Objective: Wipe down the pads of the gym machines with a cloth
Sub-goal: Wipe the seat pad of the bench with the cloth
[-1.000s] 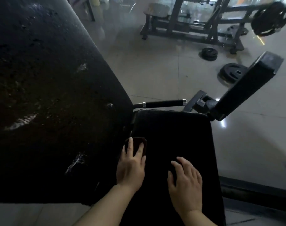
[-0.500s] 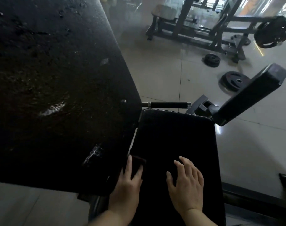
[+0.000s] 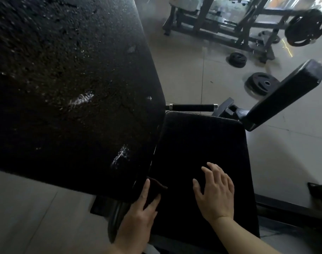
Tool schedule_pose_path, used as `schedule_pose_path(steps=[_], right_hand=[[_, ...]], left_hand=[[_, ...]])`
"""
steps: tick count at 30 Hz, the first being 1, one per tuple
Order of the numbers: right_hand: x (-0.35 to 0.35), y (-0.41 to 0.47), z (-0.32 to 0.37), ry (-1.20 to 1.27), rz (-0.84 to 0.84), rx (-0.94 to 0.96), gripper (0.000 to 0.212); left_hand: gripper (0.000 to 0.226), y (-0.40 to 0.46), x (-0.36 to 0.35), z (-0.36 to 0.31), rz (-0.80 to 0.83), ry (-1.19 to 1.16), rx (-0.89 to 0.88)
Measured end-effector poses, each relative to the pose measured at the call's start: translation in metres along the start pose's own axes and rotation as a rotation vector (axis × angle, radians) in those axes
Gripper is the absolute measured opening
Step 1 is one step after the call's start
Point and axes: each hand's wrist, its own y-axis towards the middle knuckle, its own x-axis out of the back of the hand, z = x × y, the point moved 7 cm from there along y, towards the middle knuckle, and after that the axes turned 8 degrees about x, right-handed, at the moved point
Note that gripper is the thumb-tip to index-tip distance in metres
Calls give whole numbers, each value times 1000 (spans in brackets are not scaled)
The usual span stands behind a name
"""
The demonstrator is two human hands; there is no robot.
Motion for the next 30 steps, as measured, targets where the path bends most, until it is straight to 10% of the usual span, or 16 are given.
schedule_pose_path(steps=[8, 19, 24, 30], right_hand=[[0, -1, 3, -3, 9, 5, 52], [-2, -2, 5, 7, -2, -4, 49], [-3, -2, 2, 63, -34, -20, 46], [-4, -3, 1, 80, -32, -7, 57]], left_hand=[[47, 76, 9, 2, -78, -336, -7], [55, -5, -14, 8, -88, 265, -508], [42, 29, -4, -6, -126, 207, -360], [24, -19, -34, -18, -129, 253, -778]])
